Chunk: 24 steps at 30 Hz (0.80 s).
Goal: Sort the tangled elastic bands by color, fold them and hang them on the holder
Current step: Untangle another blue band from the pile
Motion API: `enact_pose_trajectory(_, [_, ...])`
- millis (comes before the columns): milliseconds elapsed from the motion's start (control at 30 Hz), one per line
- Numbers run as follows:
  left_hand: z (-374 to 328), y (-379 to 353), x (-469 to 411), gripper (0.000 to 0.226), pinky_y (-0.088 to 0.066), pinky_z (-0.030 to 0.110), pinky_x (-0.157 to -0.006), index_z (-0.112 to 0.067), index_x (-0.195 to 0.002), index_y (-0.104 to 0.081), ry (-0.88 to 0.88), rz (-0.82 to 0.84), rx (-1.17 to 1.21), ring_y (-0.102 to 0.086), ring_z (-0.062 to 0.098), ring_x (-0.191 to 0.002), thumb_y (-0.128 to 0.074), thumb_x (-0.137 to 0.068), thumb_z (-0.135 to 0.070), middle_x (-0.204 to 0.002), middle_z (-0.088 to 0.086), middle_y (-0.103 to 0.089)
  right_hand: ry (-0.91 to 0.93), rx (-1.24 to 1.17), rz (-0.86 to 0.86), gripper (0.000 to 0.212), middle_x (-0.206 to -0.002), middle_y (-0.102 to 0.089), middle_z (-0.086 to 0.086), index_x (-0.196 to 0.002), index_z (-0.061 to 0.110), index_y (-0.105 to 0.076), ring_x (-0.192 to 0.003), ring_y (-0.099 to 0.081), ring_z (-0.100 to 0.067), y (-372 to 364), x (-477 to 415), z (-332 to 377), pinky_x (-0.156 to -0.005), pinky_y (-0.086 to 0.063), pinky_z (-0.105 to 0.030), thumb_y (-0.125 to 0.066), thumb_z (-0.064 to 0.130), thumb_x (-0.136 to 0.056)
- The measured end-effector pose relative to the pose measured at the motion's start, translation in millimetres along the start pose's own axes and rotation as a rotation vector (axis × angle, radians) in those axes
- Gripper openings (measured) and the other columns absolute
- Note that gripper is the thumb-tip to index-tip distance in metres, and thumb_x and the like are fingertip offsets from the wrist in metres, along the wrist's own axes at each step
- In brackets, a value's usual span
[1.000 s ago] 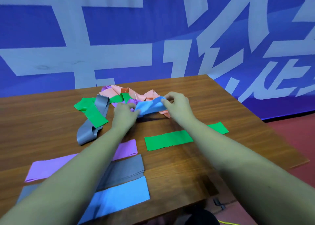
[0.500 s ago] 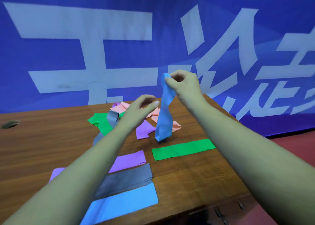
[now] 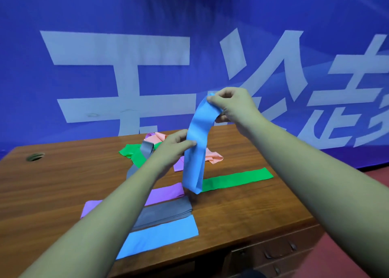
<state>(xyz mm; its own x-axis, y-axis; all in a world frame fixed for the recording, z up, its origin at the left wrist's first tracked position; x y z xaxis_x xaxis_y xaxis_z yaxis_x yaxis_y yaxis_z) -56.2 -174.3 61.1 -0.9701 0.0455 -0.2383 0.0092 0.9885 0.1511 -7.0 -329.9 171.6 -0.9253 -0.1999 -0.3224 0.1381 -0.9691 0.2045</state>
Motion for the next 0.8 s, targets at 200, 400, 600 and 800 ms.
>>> enact_pose_trajectory(200, [15.4, -14.1, 29.4, 0.027, -0.053, 0.027, -0.083, -0.019, -0.117, -0.065, 0.207, 0.369, -0.087, -0.068, 0.015, -0.094, -0.067, -0.09, -0.013, -0.101, -0.003, -0.073, -0.057, 0.054, -0.154, 0.012, -0.08, -0.061, -0.013, -0.082, 0.004, -0.061, -0.065, -0.061, -0.025, 24.9, 2.9, -13.8, -0.05, -0.055, -0.028, -0.066, 0.014, -0.088])
enact_pose_trajectory(400, [57.5, 13.7, 50.4, 0.019, -0.052, 0.032, -0.084, -0.012, -0.108, -0.071, 0.339, 0.267, -0.096, -0.067, 0.02, -0.091, -0.065, -0.092, -0.02, -0.103, 0.009, -0.074, -0.074, 0.266, -0.355, 0.023, -0.067, -0.04, 0.001, -0.069, 0.018, -0.036, -0.063, -0.04, -0.022, 59.8, -2.3, -34.8, -0.058, -0.038, -0.035, -0.05, 0.022, -0.087])
enact_pose_trajectory(600, [48.9, 37.6, 50.3, 0.013, -0.053, 0.029, -0.071, -0.007, -0.101, -0.068, 0.327, 0.01, 0.108, -0.065, 0.017, -0.078, -0.059, -0.094, -0.013, -0.094, 0.01, -0.07, -0.136, 0.349, -0.343, 0.037, -0.053, -0.038, -0.009, -0.057, 0.016, -0.037, -0.053, -0.044, -0.026, 80.1, 10.4, -70.3, -0.055, -0.037, -0.036, -0.057, 0.021, -0.087])
enact_pose_trajectory(800, [49.9, 47.5, 51.0, 0.022, -0.048, 0.019, -0.058, -0.005, -0.111, -0.065, 0.356, -0.217, 0.072, -0.059, 0.011, -0.073, -0.067, -0.091, -0.015, -0.095, 0.006, -0.067, -0.379, 0.078, -0.289, 0.015, -0.074, -0.062, -0.01, -0.091, 0.007, -0.062, -0.042, -0.054, -0.011, 90.9, 44.0, -125.7, -0.041, -0.041, -0.022, -0.069, 0.019, -0.09])
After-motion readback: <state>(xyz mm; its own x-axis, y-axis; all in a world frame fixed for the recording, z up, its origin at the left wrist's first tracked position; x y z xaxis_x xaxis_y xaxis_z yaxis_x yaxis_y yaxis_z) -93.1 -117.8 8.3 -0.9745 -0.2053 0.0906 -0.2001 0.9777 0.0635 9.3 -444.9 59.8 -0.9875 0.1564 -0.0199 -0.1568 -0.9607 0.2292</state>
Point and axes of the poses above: each hand's wrist, its own x-axis away from the middle knuckle, its own y-axis out of the back of the hand, z = x × y, the point moved 6 cm from there along -x, towards the middle knuckle
